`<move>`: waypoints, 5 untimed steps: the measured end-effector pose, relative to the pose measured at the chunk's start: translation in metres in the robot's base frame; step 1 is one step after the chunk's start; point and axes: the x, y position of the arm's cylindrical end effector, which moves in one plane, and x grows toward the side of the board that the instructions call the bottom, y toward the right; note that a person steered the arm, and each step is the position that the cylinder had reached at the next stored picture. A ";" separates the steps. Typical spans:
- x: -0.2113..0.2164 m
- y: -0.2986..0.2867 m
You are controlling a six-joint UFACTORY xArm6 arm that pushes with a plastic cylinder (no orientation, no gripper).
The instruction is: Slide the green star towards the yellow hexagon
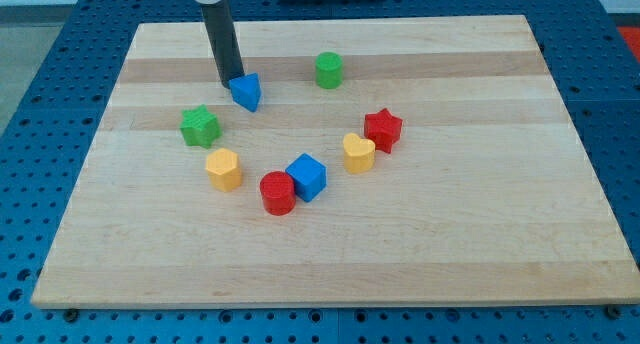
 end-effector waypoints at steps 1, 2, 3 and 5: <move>0.003 0.002; 0.006 0.009; 0.007 0.014; 0.008 -0.011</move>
